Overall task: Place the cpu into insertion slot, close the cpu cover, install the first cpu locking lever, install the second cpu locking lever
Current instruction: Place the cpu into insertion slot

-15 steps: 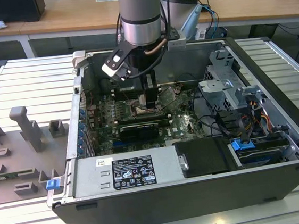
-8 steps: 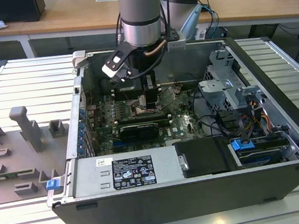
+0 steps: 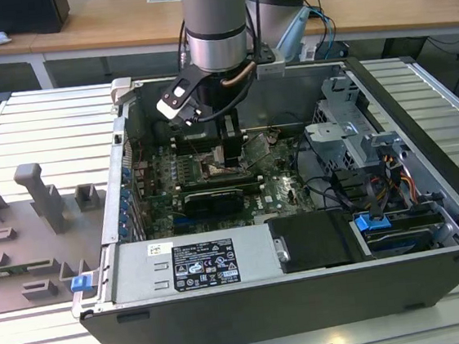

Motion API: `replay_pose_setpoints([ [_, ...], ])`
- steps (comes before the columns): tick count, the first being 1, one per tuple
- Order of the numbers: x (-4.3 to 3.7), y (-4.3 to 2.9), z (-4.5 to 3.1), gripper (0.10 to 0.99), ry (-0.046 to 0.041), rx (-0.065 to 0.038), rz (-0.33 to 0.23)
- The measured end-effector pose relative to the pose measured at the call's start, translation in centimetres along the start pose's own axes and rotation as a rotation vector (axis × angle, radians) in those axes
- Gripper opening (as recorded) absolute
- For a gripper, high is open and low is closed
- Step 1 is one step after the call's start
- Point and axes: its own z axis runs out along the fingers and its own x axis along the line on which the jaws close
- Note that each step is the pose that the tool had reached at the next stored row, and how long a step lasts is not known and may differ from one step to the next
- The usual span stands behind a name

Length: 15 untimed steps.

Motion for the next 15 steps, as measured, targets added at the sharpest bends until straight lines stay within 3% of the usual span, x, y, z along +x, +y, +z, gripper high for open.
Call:
replay_pose_setpoints([
  [2,0.21,0.00,0.09,0.541,-0.0004,0.000,0.000],
  [5,1.41,-0.06,0.67,0.541,-0.0002,0.000,-0.003],
  [7,2.39,-0.23,1.63,0.541,0.0002,0.000,-0.008],
  [15,2.97,-0.93,3.36,0.541,0.0002,0.000,-0.010],
])
